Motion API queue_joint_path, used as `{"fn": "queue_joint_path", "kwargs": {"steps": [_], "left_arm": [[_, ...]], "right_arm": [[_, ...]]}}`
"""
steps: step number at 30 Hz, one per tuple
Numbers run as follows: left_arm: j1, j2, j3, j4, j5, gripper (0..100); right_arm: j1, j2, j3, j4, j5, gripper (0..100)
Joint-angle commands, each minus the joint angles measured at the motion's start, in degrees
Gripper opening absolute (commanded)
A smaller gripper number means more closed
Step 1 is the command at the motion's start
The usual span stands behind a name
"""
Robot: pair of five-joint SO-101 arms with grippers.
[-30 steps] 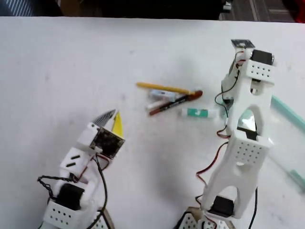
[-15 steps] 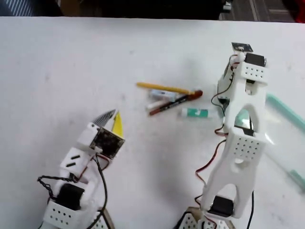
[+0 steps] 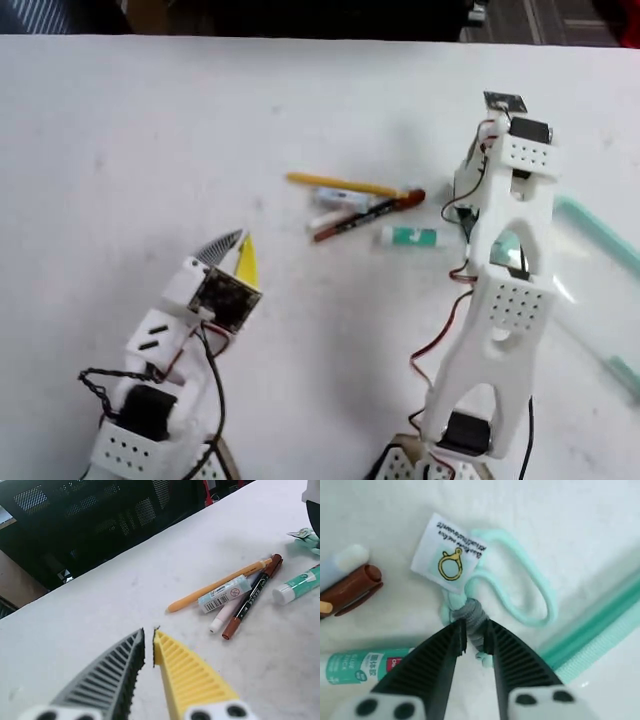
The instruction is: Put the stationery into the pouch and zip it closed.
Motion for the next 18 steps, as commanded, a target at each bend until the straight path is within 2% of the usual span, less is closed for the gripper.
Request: {"fn": "queue_joint_path", "kwargs": {"steps": [1,5,9,18], "left_arm": [[0.48,0.04,-0.09,0.18,0.18,6],[0.48,0.04,-0.09,0.18,0.18,6],[0.57,0.04,-0.09,0.18,0.18,6],[0.48,0.04,-0.09,0.18,0.18,6]], "right_arm": [[-1.27,-0.48,-1.67,0.57,-0.09,11.3],[-2.42,-1.63,-5.01,4.26,5.54,23.3],[-4.53,-1.45,-7.30,7.78,10.81,24.0],[-6.11,1.10,-7.38,3.38,11.25,24.0]]}}
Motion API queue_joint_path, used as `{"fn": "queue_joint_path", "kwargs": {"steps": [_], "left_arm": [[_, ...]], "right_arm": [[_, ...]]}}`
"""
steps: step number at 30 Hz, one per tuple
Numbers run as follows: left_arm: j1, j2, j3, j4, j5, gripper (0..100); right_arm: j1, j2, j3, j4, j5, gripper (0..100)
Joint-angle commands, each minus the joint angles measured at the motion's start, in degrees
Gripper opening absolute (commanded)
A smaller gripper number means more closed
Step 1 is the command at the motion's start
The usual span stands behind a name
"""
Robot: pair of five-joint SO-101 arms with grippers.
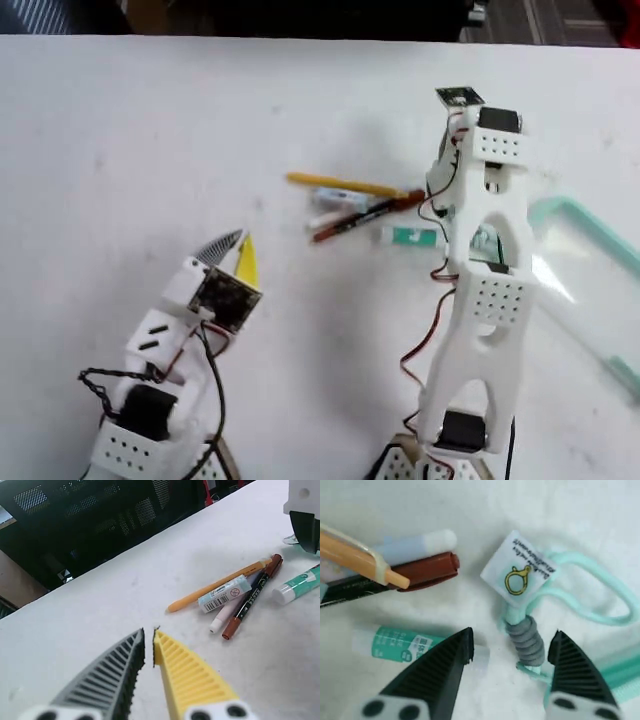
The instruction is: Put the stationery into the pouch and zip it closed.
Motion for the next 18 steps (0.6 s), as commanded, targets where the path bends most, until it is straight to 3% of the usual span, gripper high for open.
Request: {"fn": "queue_joint_path", "kwargs": {"steps": [1,6,12,15,18], "left_arm": [[0.48,0.04,-0.09,0.18,0.18,6],[0.48,0.04,-0.09,0.18,0.18,6],[0.66,0.04,-0.09,0.18,0.18,6],[0.66,0.04,-0.09,0.18,0.18,6],[0.75,0.04,-0.09,0.18,0.18,6]], "right_arm": [[-0.40,1.27,-2.37,-2.24,0.70,24.0],[-0.31,3.56,-2.37,-2.59,0.70,23.1],[-0.13,3.65,-5.71,-2.33,0.70,0.7],[1.45,3.12,-7.91,-1.98,0.70,4.3],[3.12,2.42,-12.66,1.10,0.70,1.6]]}}
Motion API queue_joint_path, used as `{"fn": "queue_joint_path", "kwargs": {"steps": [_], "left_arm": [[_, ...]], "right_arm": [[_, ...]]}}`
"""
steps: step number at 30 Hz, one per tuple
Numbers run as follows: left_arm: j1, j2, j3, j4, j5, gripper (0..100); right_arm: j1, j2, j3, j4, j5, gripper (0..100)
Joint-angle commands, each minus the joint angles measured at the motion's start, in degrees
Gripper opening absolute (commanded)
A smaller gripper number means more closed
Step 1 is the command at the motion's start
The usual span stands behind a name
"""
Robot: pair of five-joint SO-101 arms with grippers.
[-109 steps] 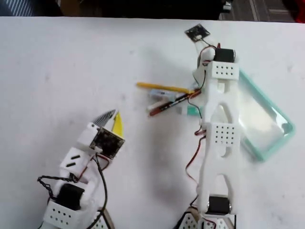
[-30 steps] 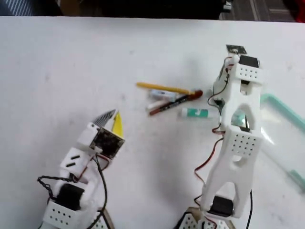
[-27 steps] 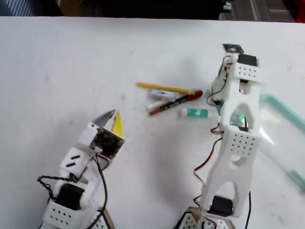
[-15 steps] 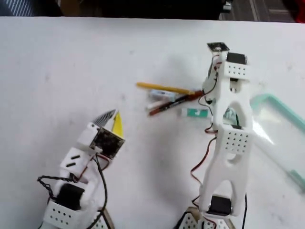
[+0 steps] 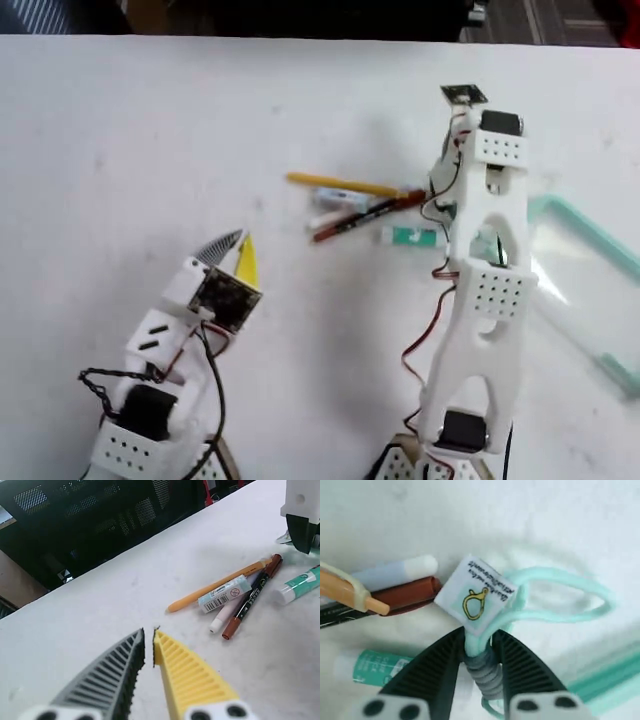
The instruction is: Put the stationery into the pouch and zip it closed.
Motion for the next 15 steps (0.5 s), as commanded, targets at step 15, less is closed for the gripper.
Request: {"fn": "queue_joint_path", "kwargs": {"steps": [15], "left_arm": [[2.42,0.04,-3.52,5.27,2.29,18]], "right_arm": [[8.66,-22.29,-18.20,6.99,0.18,1.6]]}}
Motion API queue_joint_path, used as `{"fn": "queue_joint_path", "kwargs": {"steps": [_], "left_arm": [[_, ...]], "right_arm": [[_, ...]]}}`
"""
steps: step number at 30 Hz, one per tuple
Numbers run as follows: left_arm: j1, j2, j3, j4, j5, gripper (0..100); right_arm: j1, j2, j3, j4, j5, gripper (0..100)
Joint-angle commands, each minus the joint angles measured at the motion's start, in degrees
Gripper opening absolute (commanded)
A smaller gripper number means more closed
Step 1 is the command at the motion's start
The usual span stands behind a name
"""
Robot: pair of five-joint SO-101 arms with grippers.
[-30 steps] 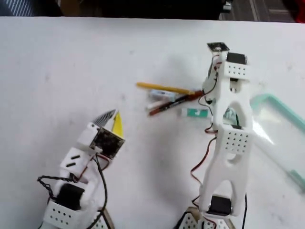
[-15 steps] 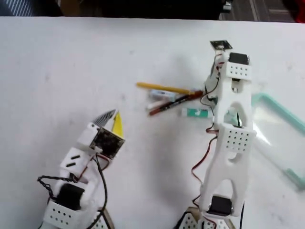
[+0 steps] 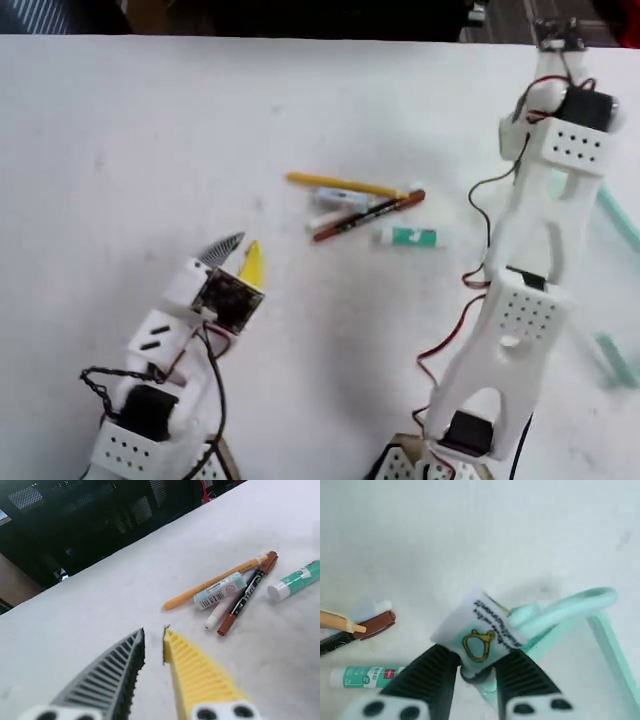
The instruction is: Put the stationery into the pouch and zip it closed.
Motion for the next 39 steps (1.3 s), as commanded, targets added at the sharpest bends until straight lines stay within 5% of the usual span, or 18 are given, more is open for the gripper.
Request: {"fn": "queue_joint_path", "kwargs": {"steps": [1,5,15,24,39], "left_arm": [[1.45,0.04,-4.31,4.75,5.27,20],[1.36,0.04,-8.88,11.34,17.05,30],[1.54,0.04,-18.46,21.10,16.18,26],[20.18,0.22,-28.66,31.74,12.31,33],[11.38,0.04,-31.30,32.88,10.11,29]], "right_arm": [[0.48,-11.30,-2.64,1.45,0.26,1.6],[0.13,-20.09,-2.64,1.54,0.26,1.6],[0.04,-37.67,-2.55,1.54,0.09,1.6],[-2.24,-55.16,16.26,1.45,-3.78,1.6],[-19.03,-69.93,24.62,1.36,-4.22,1.6]]}}
